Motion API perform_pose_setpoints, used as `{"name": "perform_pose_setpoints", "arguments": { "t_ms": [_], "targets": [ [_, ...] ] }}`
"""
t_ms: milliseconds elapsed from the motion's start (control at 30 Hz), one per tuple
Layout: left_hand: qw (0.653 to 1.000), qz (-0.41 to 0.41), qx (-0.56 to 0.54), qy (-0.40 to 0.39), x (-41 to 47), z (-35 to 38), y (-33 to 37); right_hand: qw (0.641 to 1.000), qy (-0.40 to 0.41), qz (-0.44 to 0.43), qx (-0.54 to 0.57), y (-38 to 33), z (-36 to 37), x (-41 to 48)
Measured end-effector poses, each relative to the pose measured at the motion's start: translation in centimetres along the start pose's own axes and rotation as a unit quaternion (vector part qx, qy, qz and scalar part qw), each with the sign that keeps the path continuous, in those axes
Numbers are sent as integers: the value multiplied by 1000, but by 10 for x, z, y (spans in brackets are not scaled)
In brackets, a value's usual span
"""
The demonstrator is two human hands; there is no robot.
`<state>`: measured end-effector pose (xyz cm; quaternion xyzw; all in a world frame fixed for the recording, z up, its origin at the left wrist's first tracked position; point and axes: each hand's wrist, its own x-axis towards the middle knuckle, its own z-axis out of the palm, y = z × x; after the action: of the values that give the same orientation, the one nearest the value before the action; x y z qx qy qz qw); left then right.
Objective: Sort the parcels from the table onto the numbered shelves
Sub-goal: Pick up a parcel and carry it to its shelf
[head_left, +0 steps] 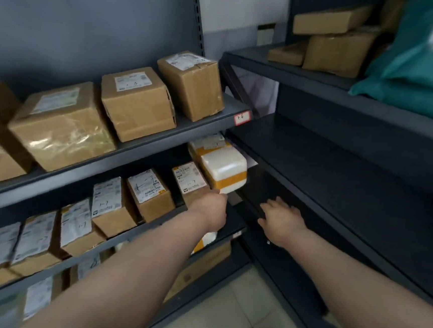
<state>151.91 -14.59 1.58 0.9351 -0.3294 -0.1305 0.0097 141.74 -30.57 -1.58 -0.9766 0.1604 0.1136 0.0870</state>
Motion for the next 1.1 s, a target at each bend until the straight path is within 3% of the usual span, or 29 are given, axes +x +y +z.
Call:
{"name": "perform_pose_setpoints", "arguments": {
  "t_ms": [200, 333, 567, 800, 933, 1100],
  "targets": [
    [987, 130, 38, -92, -79, 28, 34, 996, -10, 86, 15, -13, 48, -132],
    [950, 236, 85, -184, -136, 52, 72, 984, -42, 169, 25, -2, 78, -224],
    [891, 364, 164, -214, -224, 94, 170, 945, -26, 317, 79, 14, 112, -379],
    [806, 512, 213, -208, -354, 120, 296, 873, 14, 470, 132, 36, 145, -563],
    [761, 572, 220, -213, -457, 152, 364, 820, 33, 550, 156, 31, 180, -693],
    [678, 654, 259, -213, -596, 207, 433, 740, 31, 647, 180, 7, 225, -859]
  ]
}}
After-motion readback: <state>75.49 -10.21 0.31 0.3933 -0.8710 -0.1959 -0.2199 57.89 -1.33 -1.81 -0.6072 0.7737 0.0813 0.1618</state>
